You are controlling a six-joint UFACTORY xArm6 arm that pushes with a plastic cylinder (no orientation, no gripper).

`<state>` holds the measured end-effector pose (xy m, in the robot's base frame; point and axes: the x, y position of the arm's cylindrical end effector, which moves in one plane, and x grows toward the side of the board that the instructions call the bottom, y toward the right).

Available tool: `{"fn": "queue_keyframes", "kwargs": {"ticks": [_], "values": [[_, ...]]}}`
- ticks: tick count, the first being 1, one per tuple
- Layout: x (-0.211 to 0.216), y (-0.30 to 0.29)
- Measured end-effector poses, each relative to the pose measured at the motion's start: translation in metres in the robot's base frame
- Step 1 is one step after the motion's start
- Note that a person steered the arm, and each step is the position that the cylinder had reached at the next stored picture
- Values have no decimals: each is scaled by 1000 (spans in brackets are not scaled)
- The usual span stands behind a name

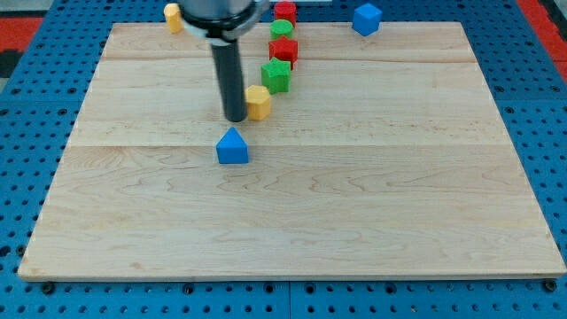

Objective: Push the triangle below the yellow hexagon

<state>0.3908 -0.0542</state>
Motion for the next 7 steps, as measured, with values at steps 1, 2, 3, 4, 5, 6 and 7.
{"fn": "queue_keyframes", "kwargs": {"ticks": [1,2,3,4,5,6,7], "values": [[6,7],[7,15],[7,28],[6,0],[10,-51],[72,-55],[76,2]]}}
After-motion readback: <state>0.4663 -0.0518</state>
